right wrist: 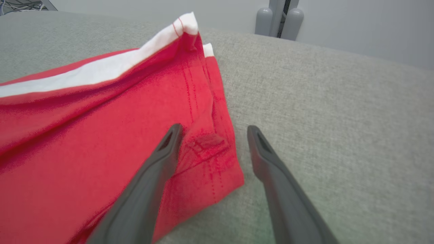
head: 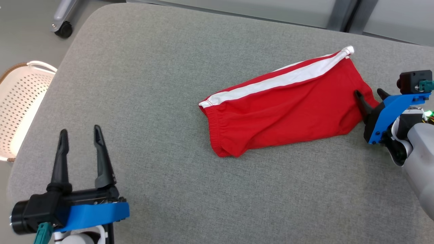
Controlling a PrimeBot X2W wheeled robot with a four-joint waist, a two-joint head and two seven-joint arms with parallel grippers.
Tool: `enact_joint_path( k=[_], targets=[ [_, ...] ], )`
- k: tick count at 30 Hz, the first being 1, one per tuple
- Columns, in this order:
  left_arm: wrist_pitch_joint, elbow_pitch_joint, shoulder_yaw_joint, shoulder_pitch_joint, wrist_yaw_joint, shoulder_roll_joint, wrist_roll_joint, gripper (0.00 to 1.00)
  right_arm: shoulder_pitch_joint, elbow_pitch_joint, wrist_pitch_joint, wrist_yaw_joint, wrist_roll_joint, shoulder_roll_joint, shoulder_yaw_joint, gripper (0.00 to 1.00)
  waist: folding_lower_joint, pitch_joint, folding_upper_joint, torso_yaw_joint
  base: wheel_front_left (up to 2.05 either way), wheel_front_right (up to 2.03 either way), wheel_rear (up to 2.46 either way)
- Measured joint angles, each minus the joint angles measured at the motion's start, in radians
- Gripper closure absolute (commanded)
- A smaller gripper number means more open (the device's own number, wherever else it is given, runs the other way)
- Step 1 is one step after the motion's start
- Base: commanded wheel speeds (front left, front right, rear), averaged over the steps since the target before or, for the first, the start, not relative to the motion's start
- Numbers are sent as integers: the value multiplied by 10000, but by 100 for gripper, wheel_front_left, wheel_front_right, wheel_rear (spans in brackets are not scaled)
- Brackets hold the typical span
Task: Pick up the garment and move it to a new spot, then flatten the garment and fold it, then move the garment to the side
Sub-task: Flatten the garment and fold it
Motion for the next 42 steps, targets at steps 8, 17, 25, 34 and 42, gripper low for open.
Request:
enact_joint_path(
  k=[8,17,25,34,42],
  targets=[
    [0,-217,571,501,0,-140,629,0,46,456,424,0,117,159,226,98,0,-86,0,127,0,0,0],
    [0,-395,704,842,178,-186,742,0,619,-50,332,0,865,372,207,100,0,-584,0,-101,0,0,0],
    [0,-472,963,1460,98,-194,1068,0,2265,-1356,-416,0,2096,-182,109,100,-1,-1499,-1,-676,0,0,0],
    [0,-483,1233,1877,-157,-138,1281,0,3765,-2541,-1101,0,3189,-1045,-203,100,-2,-2099,-1,-1562,0,0,0],
    [0,-481,1338,2007,-222,-115,1406,0,5083,-3246,-1496,0,3561,-1248,-456,100,-1,-2294,-1,-2158,0,0,0]
  ],
)
